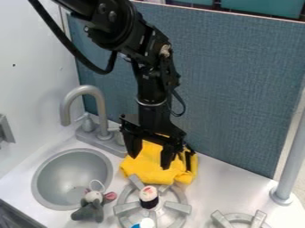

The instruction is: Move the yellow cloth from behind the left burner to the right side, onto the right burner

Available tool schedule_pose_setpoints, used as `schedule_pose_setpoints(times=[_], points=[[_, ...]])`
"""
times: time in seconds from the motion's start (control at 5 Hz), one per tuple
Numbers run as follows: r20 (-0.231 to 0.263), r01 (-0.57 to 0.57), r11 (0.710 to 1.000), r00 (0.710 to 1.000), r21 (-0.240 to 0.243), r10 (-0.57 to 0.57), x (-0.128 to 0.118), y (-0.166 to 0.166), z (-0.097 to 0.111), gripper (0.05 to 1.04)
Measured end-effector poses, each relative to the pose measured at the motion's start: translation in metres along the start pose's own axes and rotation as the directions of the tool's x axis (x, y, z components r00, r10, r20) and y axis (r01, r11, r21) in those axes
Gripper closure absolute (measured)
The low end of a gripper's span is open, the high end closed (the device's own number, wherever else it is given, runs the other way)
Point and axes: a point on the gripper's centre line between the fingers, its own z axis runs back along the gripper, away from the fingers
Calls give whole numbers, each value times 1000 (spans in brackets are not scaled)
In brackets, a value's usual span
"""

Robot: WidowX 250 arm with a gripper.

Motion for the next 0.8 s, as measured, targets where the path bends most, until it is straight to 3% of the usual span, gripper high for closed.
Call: schedule_pose_setpoints(times=[0.2, 0.4, 0.6, 0.8], points=[[-37, 1, 1000, 999, 4, -1, -4, 1, -10, 83], [-52, -13, 1000, 999, -28, 11, 31, 6, -22, 83], [-59, -38, 999, 997, 28, 39, 63, 18, -37, 83], [-71, -20, 993, 997, 115, 28, 86, 30, -65, 83]])
